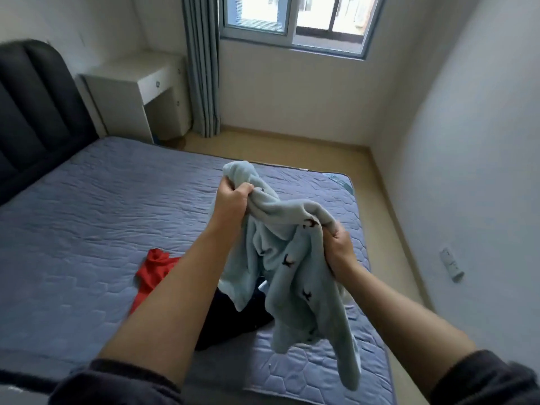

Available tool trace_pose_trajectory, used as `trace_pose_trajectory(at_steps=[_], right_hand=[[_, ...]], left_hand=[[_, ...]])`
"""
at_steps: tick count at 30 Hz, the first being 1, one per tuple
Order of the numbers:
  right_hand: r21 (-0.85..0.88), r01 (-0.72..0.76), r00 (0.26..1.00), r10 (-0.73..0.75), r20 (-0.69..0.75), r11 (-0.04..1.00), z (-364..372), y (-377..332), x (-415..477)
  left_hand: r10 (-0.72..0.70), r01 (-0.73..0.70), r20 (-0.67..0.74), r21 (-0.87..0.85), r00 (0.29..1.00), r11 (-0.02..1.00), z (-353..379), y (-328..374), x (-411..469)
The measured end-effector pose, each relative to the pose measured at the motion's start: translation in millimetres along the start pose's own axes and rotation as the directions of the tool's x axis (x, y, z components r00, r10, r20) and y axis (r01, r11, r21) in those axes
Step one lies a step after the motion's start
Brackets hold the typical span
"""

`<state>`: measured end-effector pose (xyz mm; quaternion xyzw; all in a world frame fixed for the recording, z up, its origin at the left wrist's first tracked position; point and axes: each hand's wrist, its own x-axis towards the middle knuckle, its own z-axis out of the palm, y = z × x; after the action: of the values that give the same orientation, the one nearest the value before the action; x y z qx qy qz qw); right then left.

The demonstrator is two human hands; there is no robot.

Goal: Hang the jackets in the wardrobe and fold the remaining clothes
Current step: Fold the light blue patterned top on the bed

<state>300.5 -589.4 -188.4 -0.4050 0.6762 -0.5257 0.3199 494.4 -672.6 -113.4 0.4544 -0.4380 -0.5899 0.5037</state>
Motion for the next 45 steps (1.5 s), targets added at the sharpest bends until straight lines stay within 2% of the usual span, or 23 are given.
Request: trace_pose_trajectory(at_steps=[3, 5, 6, 8, 9, 10, 11, 12, 14, 15, 18, 21, 26, 30, 32, 34, 35, 36, 38, 40, 41, 43, 45], right_hand=[[-0.121, 0.035, 0.999, -0.038, -0.02, 0.992, -49, -11, 4], [-0.235, 0.0, 0.98, 0.047, 0.193, 0.972, -85, -14, 8], [-0.276, -0.032, 0.926, 0.132, 0.355, 0.961, -102, -16, 8], [-0.344, -0.125, 0.725, 0.323, 0.609, 0.931, -131, -18, 5], [-0.361, -0.166, 0.646, 0.378, 0.663, 0.918, -141, -20, 4], [-0.35, -0.191, 0.627, 0.388, 0.675, 0.917, -148, -22, 3], [-0.317, -0.189, 0.674, 0.358, 0.647, 0.929, -152, -24, 4], [-0.28, -0.153, 0.76, 0.294, 0.58, 0.948, -154, -26, 6], [-0.267, 0.021, 0.924, 0.083, 0.374, 0.963, -154, -31, 10], [-0.266, 0.135, 0.959, -0.059, 0.276, 0.955, -154, -34, 13], [-0.098, 0.403, 0.915, -0.399, 0.064, 0.91, -151, -50, 18], [-0.08, 0.5, 0.863, -0.504, -0.04, 0.862, -147, -66, 21], [-0.192, 0.377, 0.899, -0.408, -0.158, 0.906, -145, -95, 32], [-0.269, 0.256, 0.881, -0.339, -0.331, 0.929, -150, -118, 35], [-0.482, 0.374, 0.825, -0.521, -0.216, 0.792, -150, -122, 37], [-0.584, 0.579, 0.715, -0.698, 0.029, 0.569, -147, -124, 42], [-0.572, 0.634, 0.682, -0.725, 0.095, 0.521, -147, -124, 44], [-0.53, 0.659, 0.672, -0.734, 0.097, 0.534, -150, -123, 46], [-0.393, 0.655, 0.709, -0.705, 0.023, 0.646, -162, -125, 53], [-0.416, 0.649, 0.687, -0.726, -0.041, 0.637, -172, -132, 61], [-0.438, 0.656, 0.667, -0.744, -0.044, 0.614, -175, -136, 64], [-0.455, 0.667, 0.647, -0.762, -0.038, 0.59, -175, -145, 69], [-0.472, 0.639, 0.661, -0.747, -0.066, 0.607, -180, -152, 73]], left_hand=[[-0.041, 0.041, -0.016, -0.038, 0.999, 0.998, 24, -5, -18], [-0.061, 0.059, -0.015, -0.066, 0.998, 0.996, 45, -3, -29], [-0.077, 0.076, -0.003, -0.067, 0.997, 0.995, 57, -1, -34], [-0.12, 0.123, 0.037, -0.081, 0.992, 0.989, 82, 7, -44], [-0.137, 0.143, 0.072, -0.086, 0.988, 0.986, 95, 11, -49], [-0.149, 0.158, 0.114, -0.078, 0.982, 0.984, 108, 14, -55], [-0.152, 0.162, 0.163, -0.052, 0.975, 0.985, 119, 17, -60], [-0.147, 0.155, 0.21, -0.022, 0.967, 0.988, 130, 19, -67], [-0.12, 0.12, 0.276, 0.016, 0.954, 0.993, 146, 23, -76], [-0.117, 0.116, 0.301, 0.019, 0.946, 0.993, 151, 26, -79], [-0.122, 0.133, 0.379, -0.002, 0.917, 0.991, 160, 41, -86], [-0.096, 0.071, 0.374, 0.08, 0.922, 0.994, 159, 60, -82], [-0.059, -0.038, 0.443, 0.207, 0.894, 0.978, 157, 82, -79], [0.007, -0.189, 0.485, 0.328, 0.875, 0.925, 157, 89, -71], [0.014, -0.227, 0.514, 0.354, 0.858, 0.907, 158, 91, -68], [0.017, -0.268, 0.559, 0.371, 0.829, 0.889, 160, 92, -65], [0.026, -0.306, 0.579, 0.391, 0.815, 0.868, 160, 91, -63], [0.046, -0.37, 0.593, 0.438, 0.804, 0.819, 158, 90, -58], [0.127, -0.541, 0.591, 0.604, 0.797, 0.585, 146, 84, -41], [0.205, -0.59, 0.553, 0.746, 0.807, 0.31, 131, 69, -26], [0.241, -0.571, 0.522, 0.787, 0.818, 0.234, 126, 59, -21], [0.328, -0.553, 0.481, 0.814, 0.813, 0.179, 125, 41, -12], [0.359, -0.526, 0.442, 0.831, 0.822, 0.181, 124, 29, -4]])
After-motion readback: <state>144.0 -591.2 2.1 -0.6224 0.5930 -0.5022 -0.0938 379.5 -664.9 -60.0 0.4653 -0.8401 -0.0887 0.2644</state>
